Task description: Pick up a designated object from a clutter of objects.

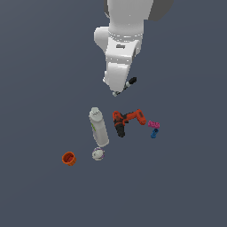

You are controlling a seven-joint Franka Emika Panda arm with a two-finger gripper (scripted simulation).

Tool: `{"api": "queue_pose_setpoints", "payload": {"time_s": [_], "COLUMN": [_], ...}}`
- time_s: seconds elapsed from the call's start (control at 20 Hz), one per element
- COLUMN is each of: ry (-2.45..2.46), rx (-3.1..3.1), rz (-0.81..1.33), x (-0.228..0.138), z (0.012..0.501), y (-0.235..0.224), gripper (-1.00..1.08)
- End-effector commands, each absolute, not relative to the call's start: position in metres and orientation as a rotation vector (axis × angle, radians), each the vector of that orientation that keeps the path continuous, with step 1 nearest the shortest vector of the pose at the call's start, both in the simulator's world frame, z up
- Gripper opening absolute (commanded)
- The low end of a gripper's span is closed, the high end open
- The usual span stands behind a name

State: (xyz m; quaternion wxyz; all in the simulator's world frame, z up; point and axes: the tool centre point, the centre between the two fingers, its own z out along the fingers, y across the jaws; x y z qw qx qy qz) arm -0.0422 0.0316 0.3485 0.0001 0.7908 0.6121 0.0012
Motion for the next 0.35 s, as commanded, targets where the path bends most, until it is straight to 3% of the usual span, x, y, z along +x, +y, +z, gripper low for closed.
{"api": "queue_pose_setpoints", "payload": {"time_s": [0.0,0.3], "ry": [1.923,1.923], "rx": [2.484,2.484], "rz": [0.001,0.000], "x": [-0.0408,-0.0387], "z": [0.3576,0.3652], "y": [0.0287,0.0263], "gripper": [-1.00,-1.00]}}
